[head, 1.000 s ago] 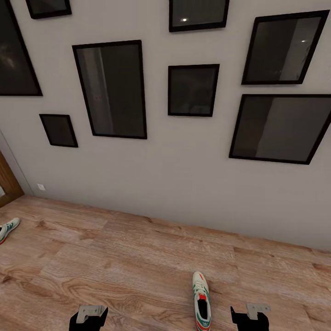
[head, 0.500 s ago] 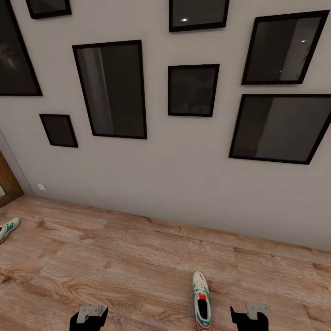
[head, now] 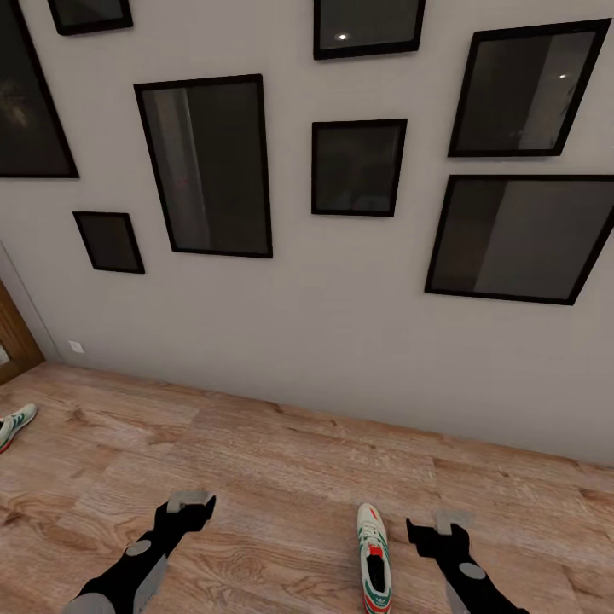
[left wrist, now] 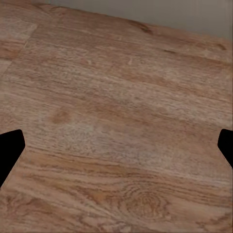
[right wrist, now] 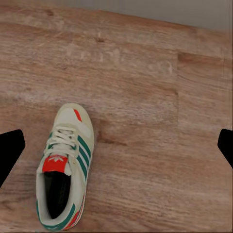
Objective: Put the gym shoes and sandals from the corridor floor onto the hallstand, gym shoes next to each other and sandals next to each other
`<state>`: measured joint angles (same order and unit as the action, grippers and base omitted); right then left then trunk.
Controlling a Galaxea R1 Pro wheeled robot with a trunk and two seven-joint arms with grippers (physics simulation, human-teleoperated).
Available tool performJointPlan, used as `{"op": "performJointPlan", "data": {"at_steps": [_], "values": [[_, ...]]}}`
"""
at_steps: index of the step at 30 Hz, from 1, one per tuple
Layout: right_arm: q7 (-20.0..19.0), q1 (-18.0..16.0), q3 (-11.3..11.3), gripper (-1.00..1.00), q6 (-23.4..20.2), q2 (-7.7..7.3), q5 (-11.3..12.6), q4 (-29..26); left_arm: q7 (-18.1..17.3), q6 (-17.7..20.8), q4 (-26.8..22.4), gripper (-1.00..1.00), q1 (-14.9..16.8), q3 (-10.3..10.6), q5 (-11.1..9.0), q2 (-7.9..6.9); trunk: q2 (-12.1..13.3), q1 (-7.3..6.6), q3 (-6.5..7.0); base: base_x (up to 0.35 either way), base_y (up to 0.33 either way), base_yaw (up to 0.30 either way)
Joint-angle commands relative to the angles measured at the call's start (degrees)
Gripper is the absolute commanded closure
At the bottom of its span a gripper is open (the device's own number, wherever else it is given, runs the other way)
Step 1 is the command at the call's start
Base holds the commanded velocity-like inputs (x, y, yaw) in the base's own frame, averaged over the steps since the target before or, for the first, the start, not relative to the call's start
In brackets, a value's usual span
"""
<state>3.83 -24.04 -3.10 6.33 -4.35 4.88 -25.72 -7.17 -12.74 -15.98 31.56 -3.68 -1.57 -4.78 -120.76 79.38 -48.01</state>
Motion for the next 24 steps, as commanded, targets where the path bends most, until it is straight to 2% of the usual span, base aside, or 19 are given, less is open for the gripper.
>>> {"op": "performJointPlan", "data": {"at_steps": [1,5,6,7,16,24], "values": [[0.3,-0.1,-0.3,-1.00,-2.1,0.21,0.5,-0.9,-0.4,0.9,0.0,-1.00,0.7,-0.4,-0.2,0.02,0.0,-0.01,-0.06,0.000,0.000,0.000],[0.3,-0.3,-0.3,-1.00,-9.6,1.12,0.5,-3.7,-0.2,3.8,-0.6,-1.00,3.2,-0.4,-0.4,0.08,0.0,-0.01,-0.06,0.000,0.000,0.000],[0.3,-0.3,-0.3,-1.00,-9.6,1.12,0.5,-3.7,-0.2,3.8,-0.6,-1.00,3.2,-0.4,-0.4,0.08,0.0,-0.01,-0.06,0.000,0.000,0.000],[0.4,-0.5,-0.3,-1.00,-12.2,1.57,0.6,-4.7,-0.1,4.7,-0.9,-1.00,4.2,-0.4,-0.4,0.10,0.0,-0.01,-0.06,0.000,0.000,0.000],[0.3,-0.9,-0.3,-1.00,-16.3,3.64,0.6,-6.2,-0.1,5.3,-1.8,-1.00,5.9,-0.4,-0.3,0.29,0.0,-0.01,-0.06,0.000,0.001,0.000],[0.0,-1.0,-0.3,-1.00,-16.6,4.22,0.6,-6.0,-0.1,5.7,-2.5,-1.00,6.1,-0.3,-0.2,0.82,0.0,-0.01,-0.06,0.021,0.143,0.000]]}}
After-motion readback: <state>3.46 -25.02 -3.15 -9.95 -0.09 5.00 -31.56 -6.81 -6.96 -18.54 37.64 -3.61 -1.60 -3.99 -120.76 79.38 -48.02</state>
